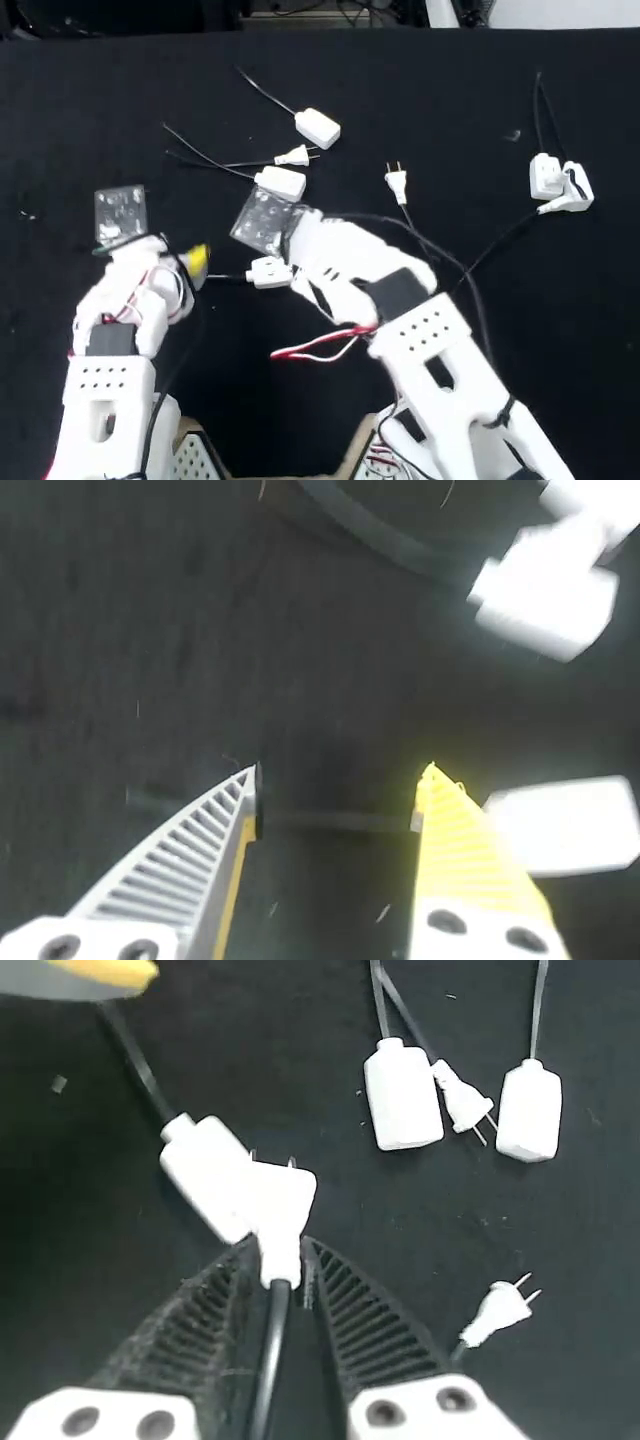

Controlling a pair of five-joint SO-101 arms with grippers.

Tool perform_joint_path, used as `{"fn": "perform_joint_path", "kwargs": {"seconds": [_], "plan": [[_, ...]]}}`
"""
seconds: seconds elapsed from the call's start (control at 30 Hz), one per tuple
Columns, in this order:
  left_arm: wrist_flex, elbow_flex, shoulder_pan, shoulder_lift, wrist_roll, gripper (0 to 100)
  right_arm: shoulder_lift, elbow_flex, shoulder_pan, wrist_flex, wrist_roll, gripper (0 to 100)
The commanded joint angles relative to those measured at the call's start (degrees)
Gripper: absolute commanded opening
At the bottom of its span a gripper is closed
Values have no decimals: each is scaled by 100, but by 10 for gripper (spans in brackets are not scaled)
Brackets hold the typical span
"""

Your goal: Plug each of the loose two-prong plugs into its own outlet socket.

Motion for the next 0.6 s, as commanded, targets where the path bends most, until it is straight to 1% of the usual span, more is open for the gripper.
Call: {"fn": "perform_joint_path", "kwargs": {"seconds": [0.0, 0.1, 0.17, 0.33, 0.47, 0.57], "plan": [[-70, 180, -75, 35, -185, 256, 558, -1288, 44, 1116, 1073, 11], [18, 198, -84, 44, -88, 256, 1437, -2079, 44, 1837, 1881, 11], [18, 207, -145, 44, 18, 256, 2105, -2527, 44, 2110, 2189, 11], [18, 198, -532, 44, 53, 256, 3424, -3600, 167, 2163, 2655, 11], [18, 207, -567, 44, 53, 256, 4119, -4259, 176, 2198, 3068, 11], [18, 207, -567, 44, 53, 256, 4479, -4549, 176, 2198, 3235, 11]]}}
